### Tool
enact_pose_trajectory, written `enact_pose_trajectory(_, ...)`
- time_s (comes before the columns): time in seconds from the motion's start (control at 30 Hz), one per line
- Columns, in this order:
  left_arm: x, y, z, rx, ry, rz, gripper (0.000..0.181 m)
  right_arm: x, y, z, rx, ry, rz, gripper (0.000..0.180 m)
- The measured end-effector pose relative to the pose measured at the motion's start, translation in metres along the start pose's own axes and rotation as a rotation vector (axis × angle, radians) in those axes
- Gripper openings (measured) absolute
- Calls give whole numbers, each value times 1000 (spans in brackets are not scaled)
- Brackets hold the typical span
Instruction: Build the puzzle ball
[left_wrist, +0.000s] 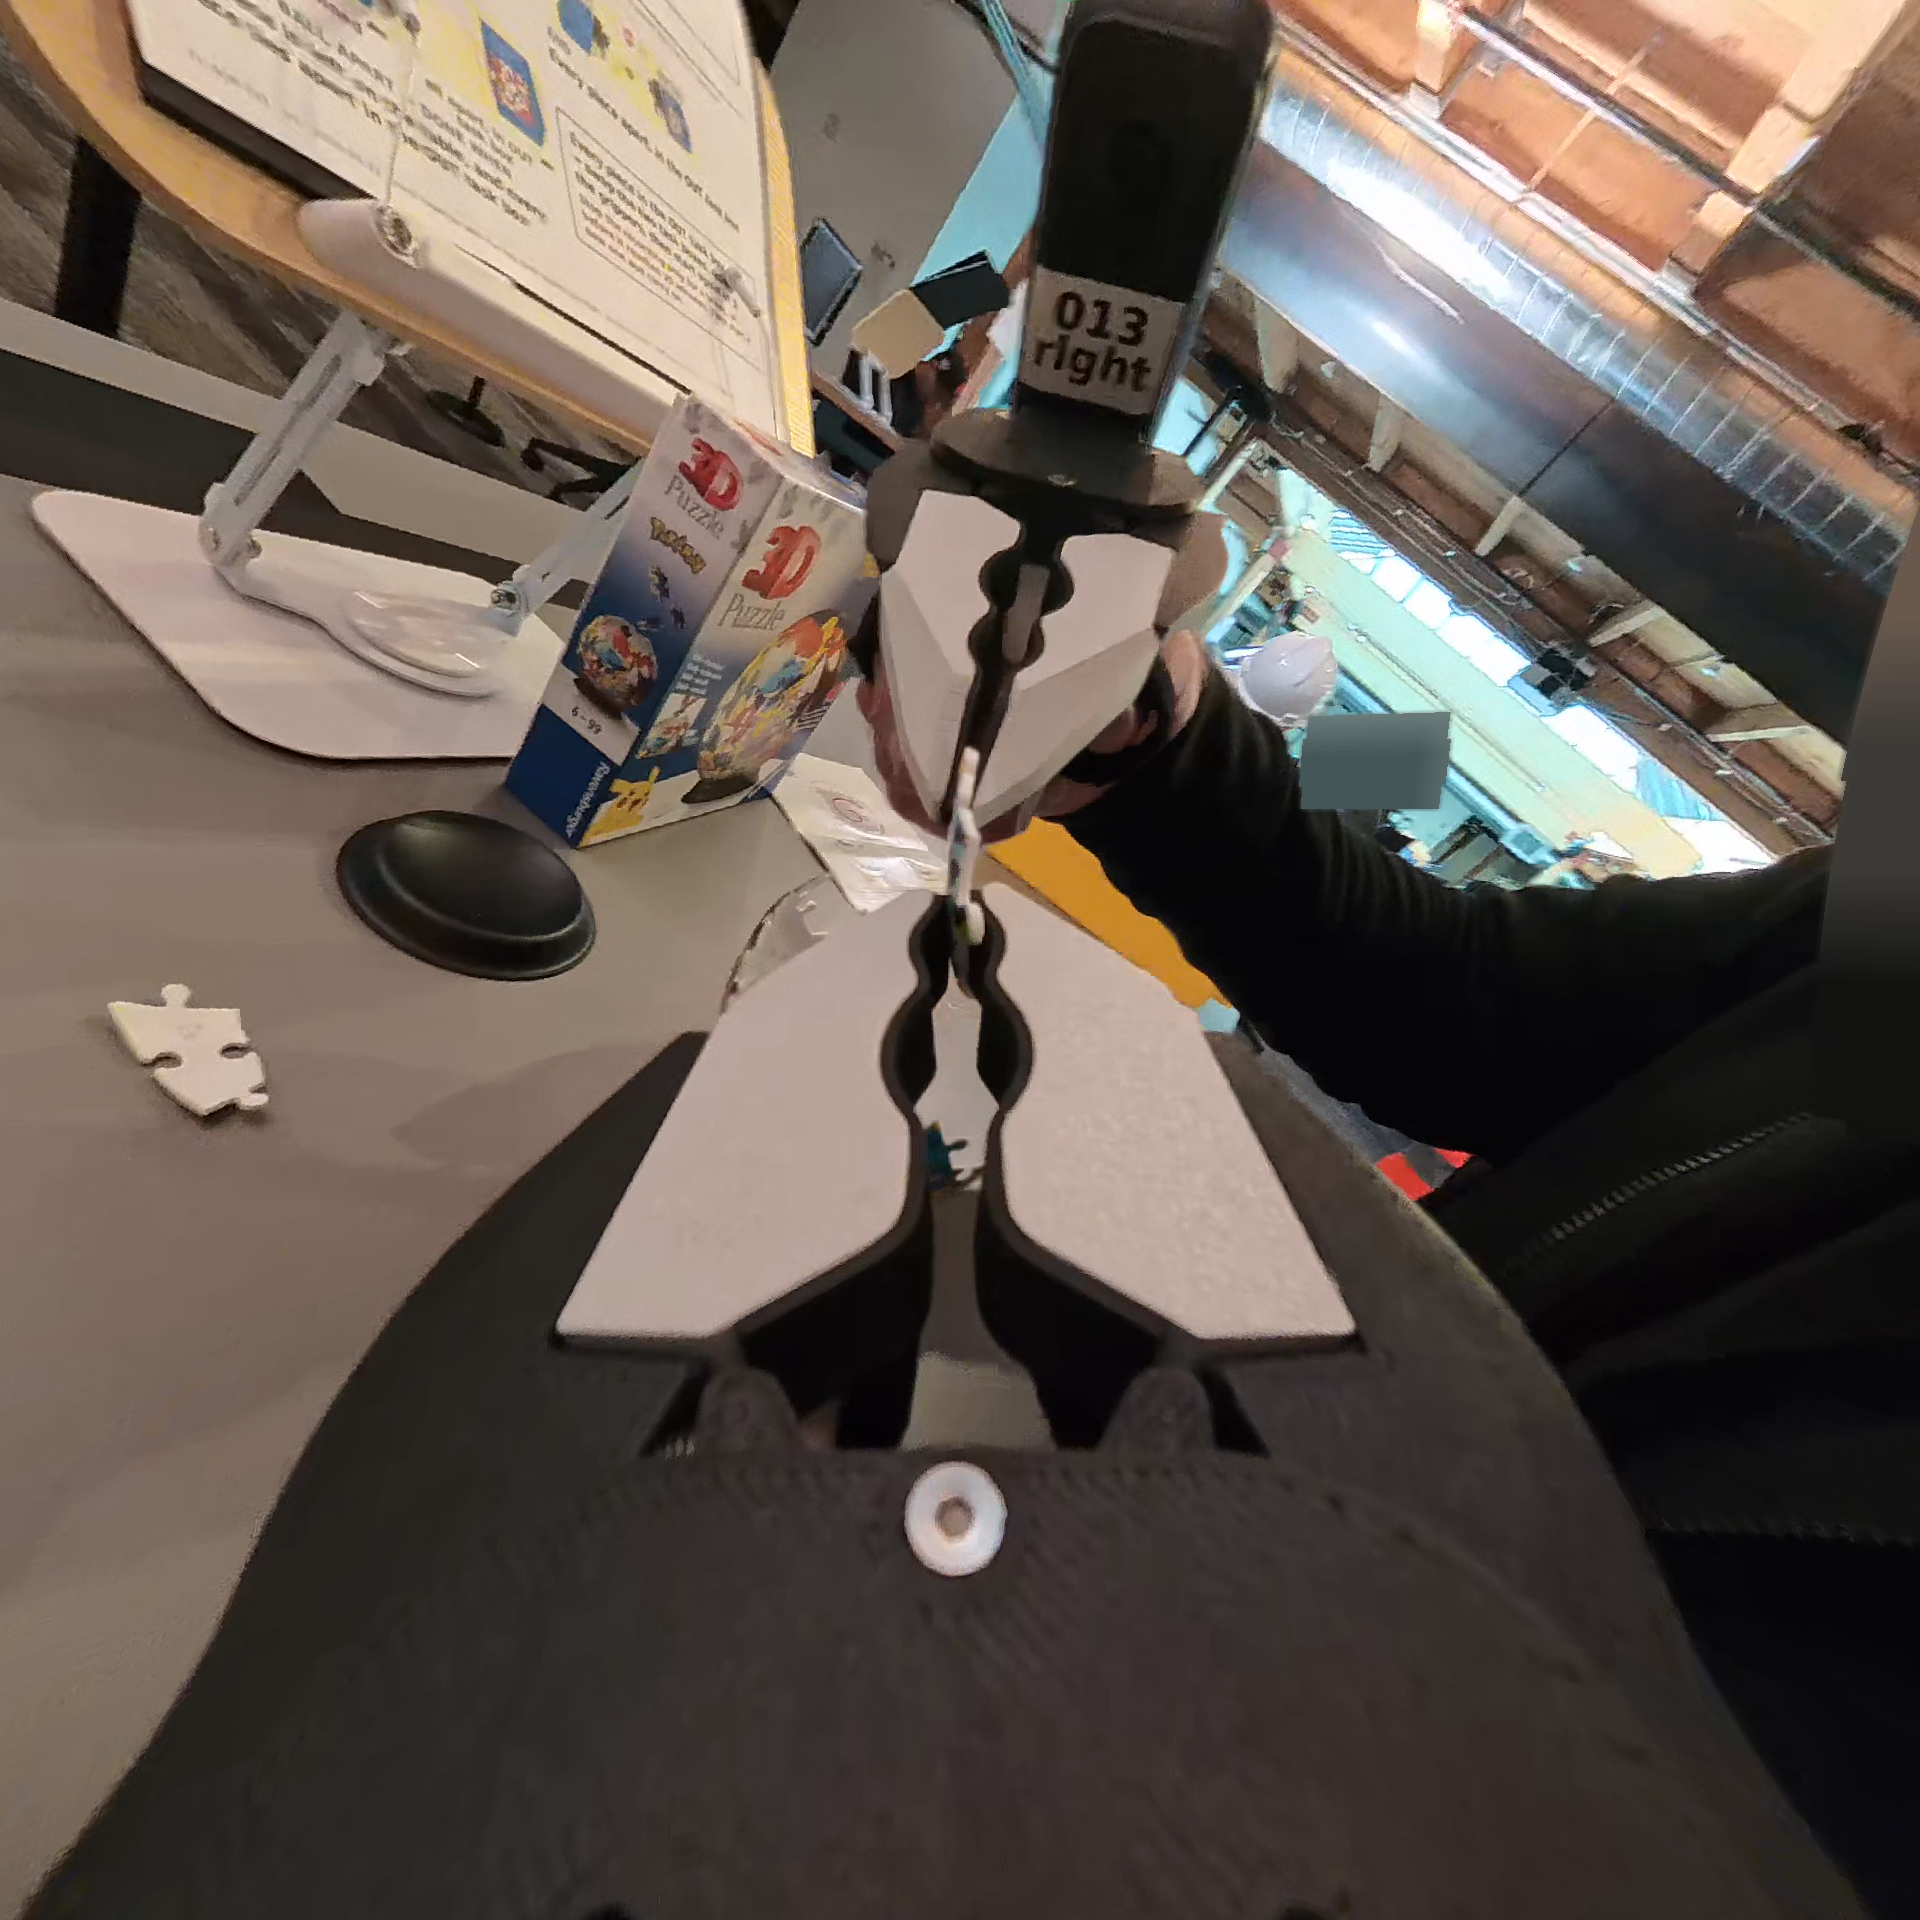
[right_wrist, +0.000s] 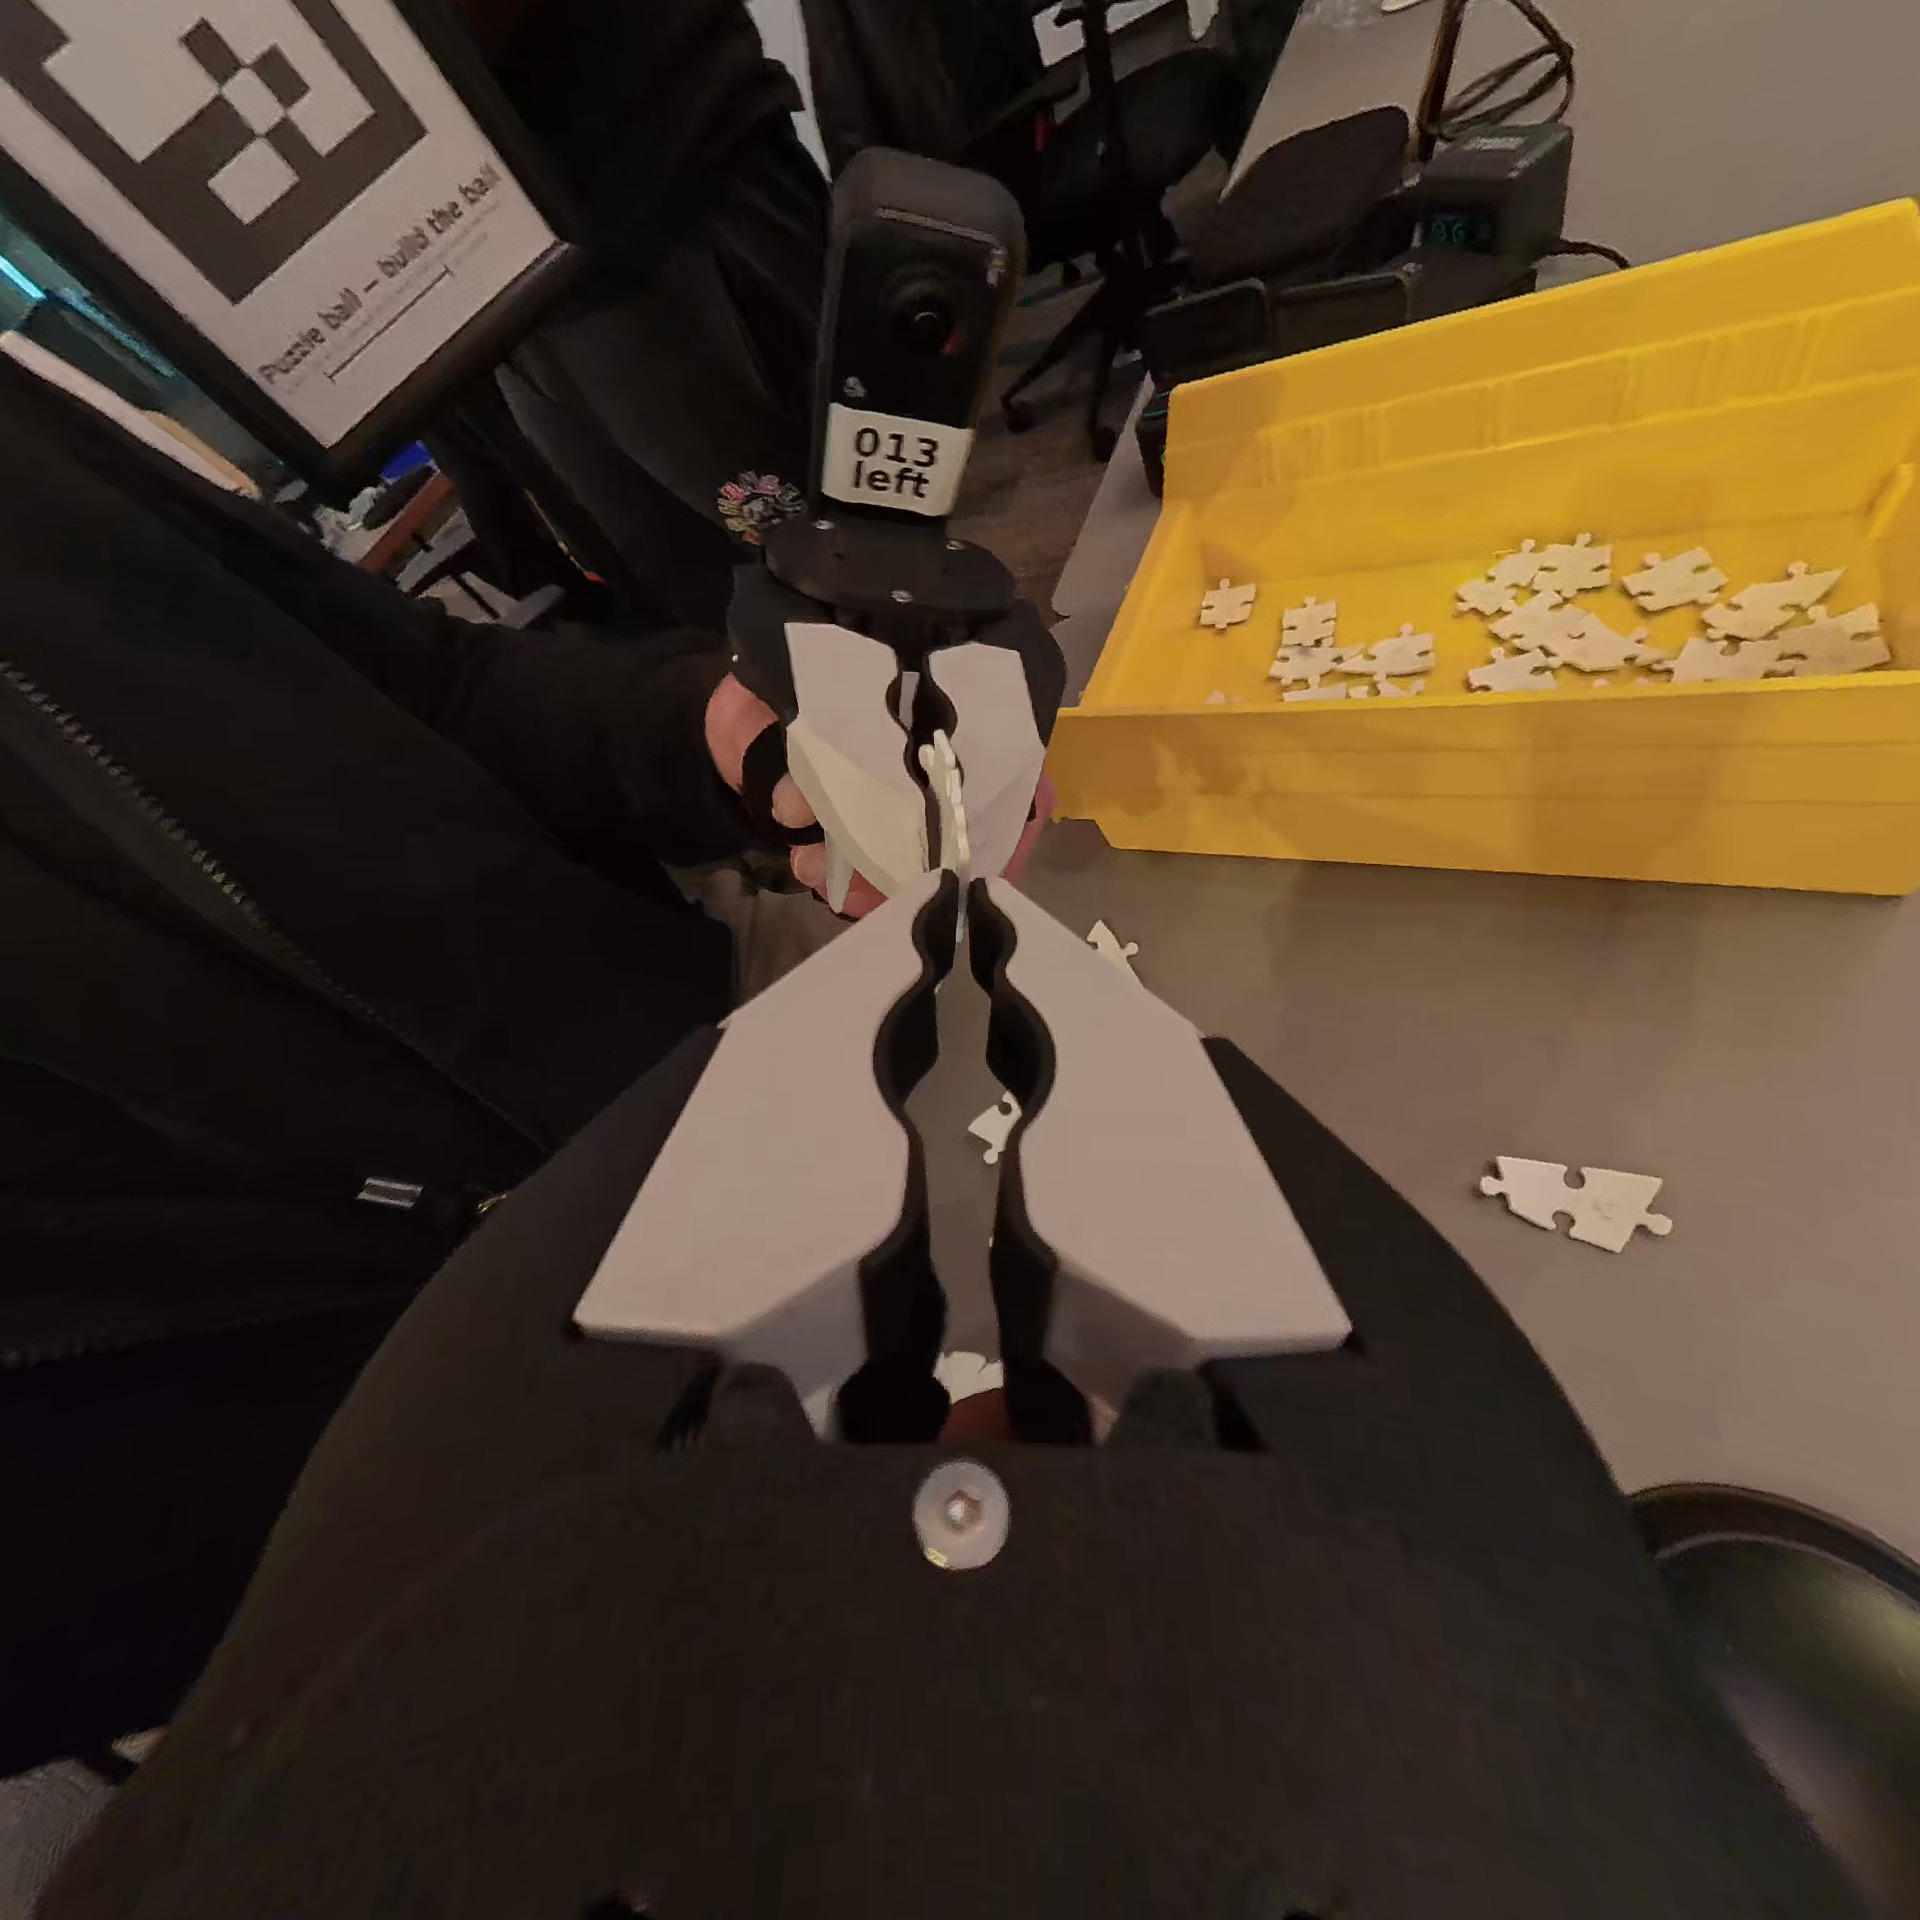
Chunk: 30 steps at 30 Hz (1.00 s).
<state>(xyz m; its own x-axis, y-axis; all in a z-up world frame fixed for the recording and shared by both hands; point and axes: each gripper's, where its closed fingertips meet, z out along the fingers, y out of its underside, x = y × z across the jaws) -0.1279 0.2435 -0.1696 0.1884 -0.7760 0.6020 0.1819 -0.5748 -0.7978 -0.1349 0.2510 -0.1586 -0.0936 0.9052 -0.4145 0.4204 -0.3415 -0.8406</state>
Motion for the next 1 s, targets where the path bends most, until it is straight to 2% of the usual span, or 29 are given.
enact_pose_trajectory(0.17,13,-1,0,6,117,-20,3,-9,-3,-3,53,-131,23,0)
enact_pose_trajectory(0.23,12,-8,-2,63,137,-59,3,-9,-8,-3,85,-97,-7,0)
enact_pose_trajectory(0.37,6,-16,-5,132,120,-97,2,-7,-11,-4,25,80,-136,0)
enact_pose_trajectory(0.47,13,-15,0,97,182,-134,3,-10,-8,-11,-7,31,-127,0)
enact_pose_trajectory(0.53,6,-12,4,47,147,-114,2,-4,-4,-14,-51,23,-102,0)
enact_pose_trajectory(0.63,6,-25,0,90,133,-88,3,-3,-10,-19,-65,30,-107,0)
enact_pose_trajectory(0.8,1,-21,-1,65,88,-47,2,-1,-6,-19,-99,38,-120,0)
enact_pose_trajectory(1.0,9,-18,-1,69,179,-98,2,-9,-4,-20,-70,-33,-137,0)
